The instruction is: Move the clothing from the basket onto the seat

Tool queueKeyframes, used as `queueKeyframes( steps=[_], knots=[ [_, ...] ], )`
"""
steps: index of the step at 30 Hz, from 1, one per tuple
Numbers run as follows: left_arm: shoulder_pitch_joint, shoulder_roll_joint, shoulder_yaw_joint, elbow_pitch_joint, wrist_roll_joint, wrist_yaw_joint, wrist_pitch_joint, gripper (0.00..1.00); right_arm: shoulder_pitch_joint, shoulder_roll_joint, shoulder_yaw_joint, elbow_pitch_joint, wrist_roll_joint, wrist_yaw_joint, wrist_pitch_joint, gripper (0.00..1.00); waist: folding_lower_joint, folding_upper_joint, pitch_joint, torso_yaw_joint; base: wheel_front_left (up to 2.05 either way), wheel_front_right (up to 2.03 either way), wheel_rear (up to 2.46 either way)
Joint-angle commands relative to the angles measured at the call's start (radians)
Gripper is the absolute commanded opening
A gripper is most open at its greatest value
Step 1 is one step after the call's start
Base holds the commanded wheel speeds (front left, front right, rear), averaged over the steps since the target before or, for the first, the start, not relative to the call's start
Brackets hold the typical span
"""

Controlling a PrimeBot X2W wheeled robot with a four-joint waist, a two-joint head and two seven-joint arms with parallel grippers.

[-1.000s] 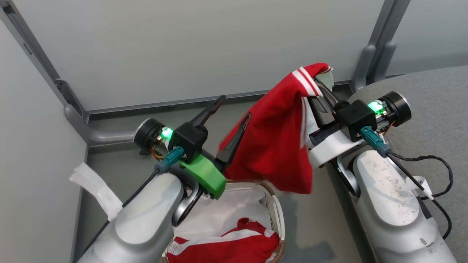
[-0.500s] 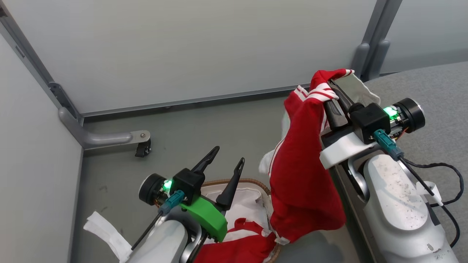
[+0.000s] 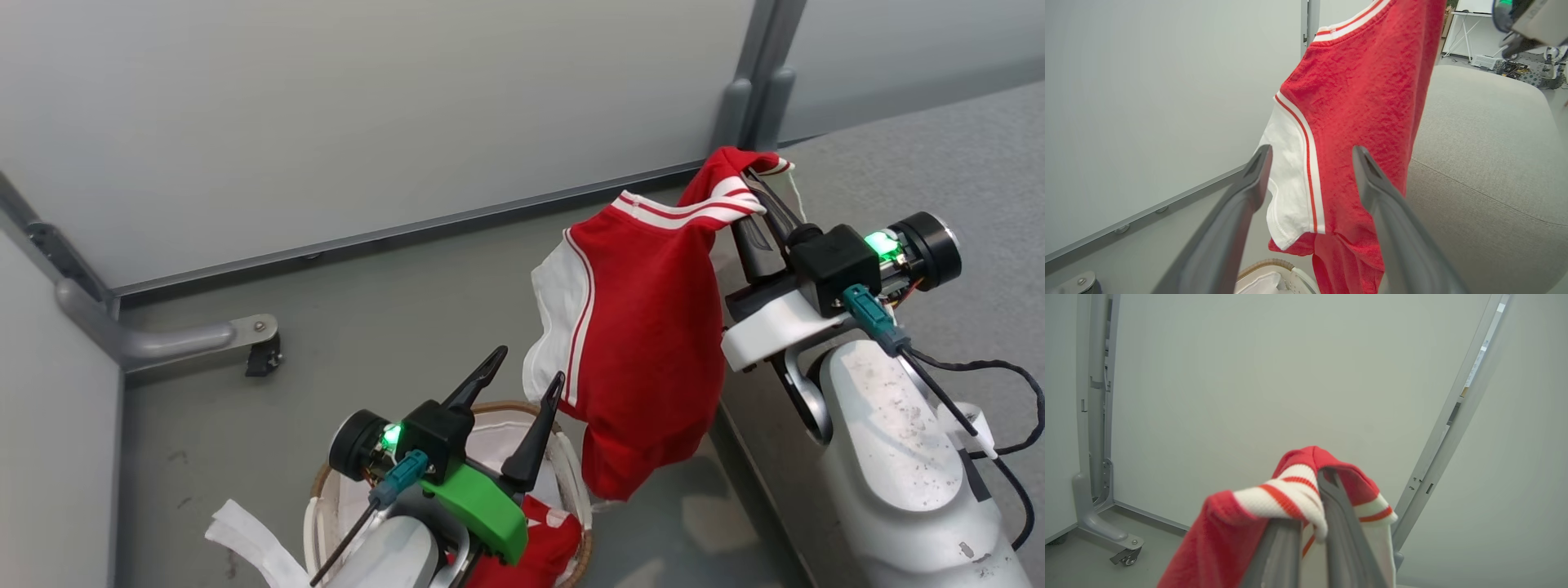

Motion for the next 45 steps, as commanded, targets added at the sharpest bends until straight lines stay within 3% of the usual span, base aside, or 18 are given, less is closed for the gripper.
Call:
queueKeyframes(
  steps=[1, 9, 17, 24, 30, 45],
  knots=[
    [0.008, -0.004, 0.000, -0.007, 0.014, -0.005, -0.001, 1.00, -0.011, -0.008, -0.007, -0.007, -0.009, -0.001, -0.002, 0.00, 0.0000, 0.0000, 0.021, -0.082, 0.00, 0.00, 0.00],
    [-0.026, -0.006, -0.004, -0.021, 0.020, -0.005, -0.001, 1.00, -0.044, -0.027, -0.029, -0.021, -0.010, -0.001, -0.002, 0.00, 0.0000, 0.0000, 0.081, -0.240, 0.00, 0.00, 0.00],
    [-0.052, 0.007, -0.017, -0.019, 0.030, -0.004, -0.001, 1.00, -0.062, -0.034, -0.058, -0.035, -0.004, -0.001, -0.002, 0.00, 0.0000, 0.0000, 0.137, -0.307, 0.00, 0.00, 0.00],
    [-0.077, 0.021, -0.037, -0.022, 0.029, -0.004, -0.001, 1.00, -0.118, -0.052, -0.084, -0.029, -0.017, -0.001, -0.002, 0.00, 0.0000, 0.0000, 0.189, -0.289, 0.00, 0.00, 0.00],
    [-0.104, 0.037, -0.050, -0.023, 0.034, -0.004, -0.001, 1.00, -0.262, -0.115, -0.105, -0.014, -0.025, -0.001, -0.002, 0.00, 0.0000, 0.0000, 0.250, -0.246, 0.00, 0.00, 0.00],
    [-0.179, 0.066, -0.049, -0.056, 0.068, -0.004, -0.001, 1.00, -0.768, -0.450, -0.221, 0.085, -0.040, -0.001, 0.017, 0.00, 0.0000, 0.0000, 0.421, -0.142, 0.00, 0.00, 0.00]
  ],
)
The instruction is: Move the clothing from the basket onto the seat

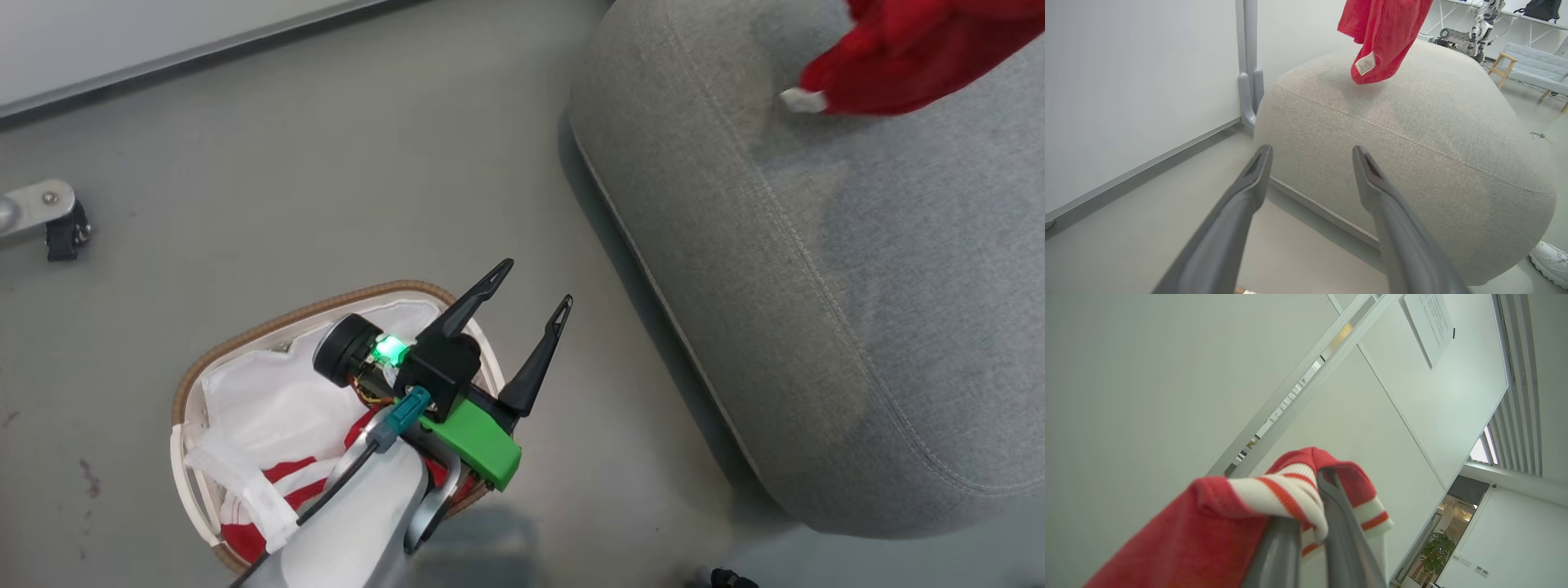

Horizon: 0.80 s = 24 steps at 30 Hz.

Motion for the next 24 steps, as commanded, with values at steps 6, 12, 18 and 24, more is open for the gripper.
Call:
queueKeyframes(
  steps=[6, 12, 18, 24],
  knots=[
    [-0.055, 0.016, 0.008, -0.013, 0.022, -0.003, -0.001, 1.00, -0.077, -0.093, -0.023, 0.085, 0.003, -0.001, 0.031, 0.00, -0.0001, 0.0000, 0.125, 0.061, 0.00, 0.00, 0.00],
    [-0.092, 0.033, 0.022, -0.017, 0.039, -0.003, -0.001, 1.00, -0.015, -0.074, -0.115, 0.199, -0.003, -0.001, 0.009, 0.00, -0.0001, 0.0000, 0.207, 0.067, 0.00, 0.00, 0.00],
    [-0.113, 0.051, 0.038, -0.012, 0.055, -0.003, -0.001, 1.00, 0.073, 0.013, -0.206, 0.333, -0.028, -0.001, -0.013, 0.00, -0.0001, 0.0000, 0.277, 0.057, 0.00, 0.00, 0.00],
    [-0.112, 0.064, 0.047, -0.009, 0.068, -0.001, -0.001, 1.00, 0.186, 0.100, -0.279, 0.411, -0.057, -0.001, -0.013, 0.00, -0.0001, 0.0000, 0.312, 0.043, 0.00, 0.00, 0.00]
  ],
)
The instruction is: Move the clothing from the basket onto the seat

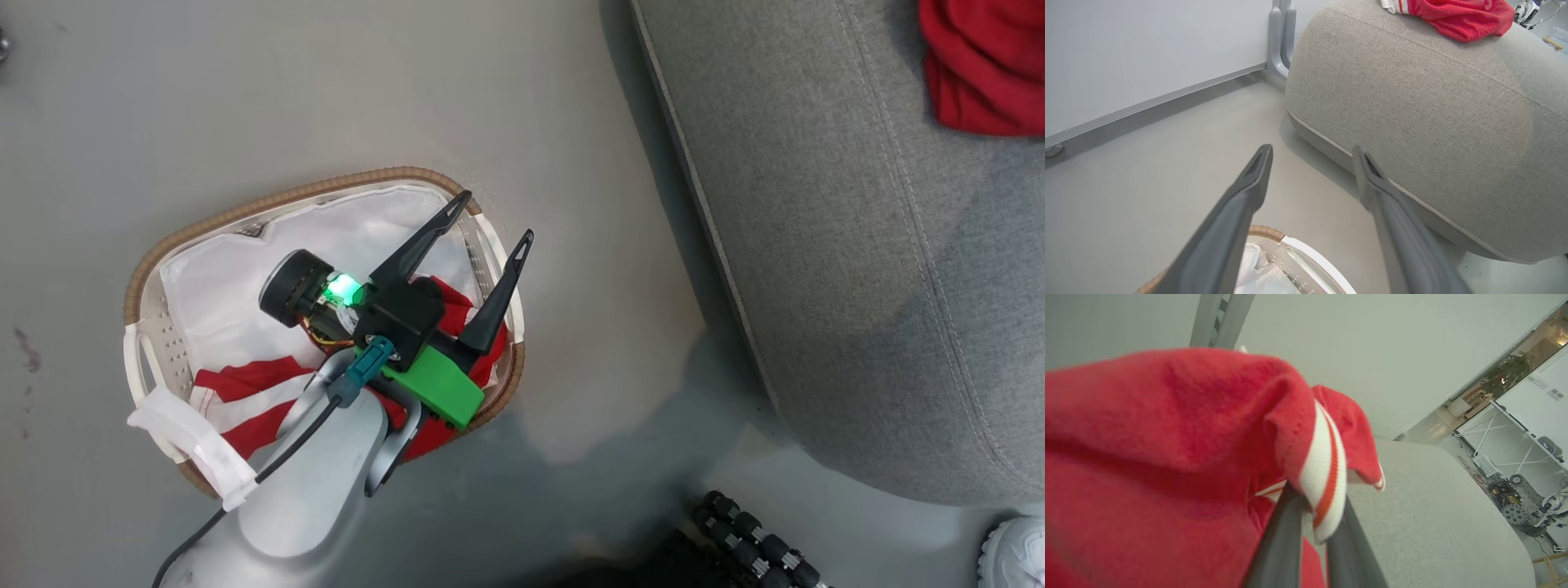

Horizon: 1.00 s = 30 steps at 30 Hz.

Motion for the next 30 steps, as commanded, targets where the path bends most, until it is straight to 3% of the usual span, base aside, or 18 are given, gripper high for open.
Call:
queueKeyframes(
  steps=[1, 9, 11, 12, 22, 30],
  knots=[
    [-0.012, 0.011, 0.006, 0.001, 0.012, -0.001, -0.001, 1.00, 0.033, 0.009, -0.016, 0.016, -0.012, -0.001, -0.002, 0.00, -0.0002, -0.0001, 0.020, -0.012, 0.00, 0.00, 0.00],
    [-0.003, 0.010, 0.007, 0.013, 0.006, -0.002, -0.001, 1.00, 0.139, 0.065, -0.095, 0.022, -0.041, -0.001, -0.002, 0.00, -0.0002, -0.0001, 0.009, -0.028, 0.00, 0.00, 0.00],
    [0.002, 0.005, 0.006, 0.017, 0.003, -0.002, -0.001, 1.00, 0.169, 0.079, -0.109, 0.007, -0.043, -0.001, -0.002, 0.42, -0.0002, -0.0001, -0.002, -0.031, 0.00, 0.00, 0.00],
    [0.005, 0.002, 0.004, 0.017, 0.001, -0.002, -0.001, 1.00, 0.182, 0.085, -0.117, -0.002, -0.041, -0.001, -0.002, 1.00, -0.0002, -0.0001, -0.008, -0.031, 0.00, 0.00, 0.00],
    [0.052, -0.029, 0.020, 0.004, -0.023, -0.002, -0.001, 1.00, 0.362, 0.138, -0.125, -0.117, -0.042, -0.001, -0.002, 1.00, -0.0002, -0.0001, -0.123, -0.019, 0.00, 0.00, 0.00],
    [0.101, -0.065, 0.053, -0.004, -0.054, -0.003, -0.001, 1.00, 0.406, 0.114, -0.052, -0.146, -0.021, -0.001, -0.002, 1.00, -0.0002, -0.0001, -0.267, 0.032, 0.00, 0.00, 0.00]
  ],
)
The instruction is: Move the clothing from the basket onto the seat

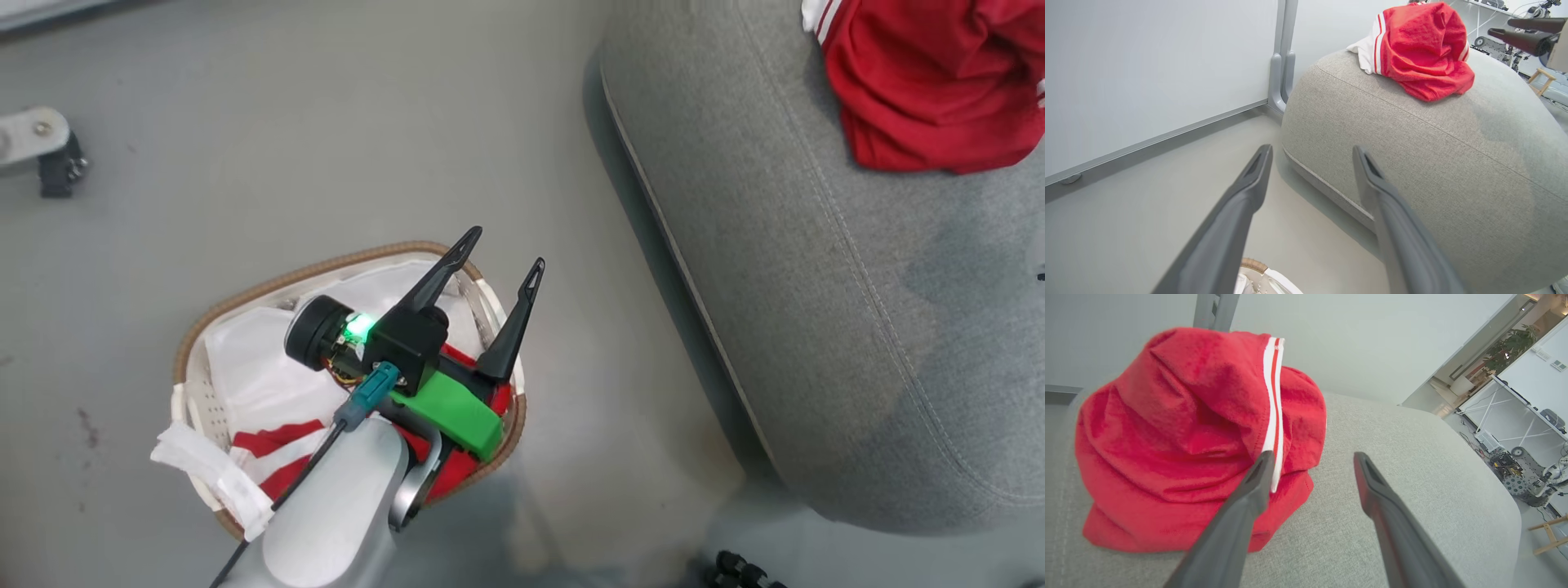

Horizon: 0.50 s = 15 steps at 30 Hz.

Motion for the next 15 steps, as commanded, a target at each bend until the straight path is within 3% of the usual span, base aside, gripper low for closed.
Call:
queueKeyframes(
  steps=[1, 7, 15],
  knots=[
    [0.022, -0.005, 0.013, -0.006, -0.013, -0.003, -0.001, 1.00, 0.015, -0.009, 0.014, -0.011, 0.006, -0.001, -0.002, 1.00, 0.0000, -0.0001, -0.097, 0.049, 0.00, 0.00, 0.00],
    [0.081, -0.031, 0.087, -0.018, -0.038, -0.003, -0.001, 1.00, 0.009, -0.015, 0.101, -0.041, 0.044, -0.001, -0.002, 1.00, 0.0000, -0.0001, -0.208, 0.116, 0.00, 0.00, 0.00],
    [0.202, -0.052, 0.263, -0.046, -0.043, 0.001, 0.000, 1.00, 0.059, 0.055, 0.198, -0.069, 0.108, -0.001, -0.002, 1.00, 0.0000, -0.0001, -0.324, 0.196, 0.00, 0.00, 0.00]
  ],
)
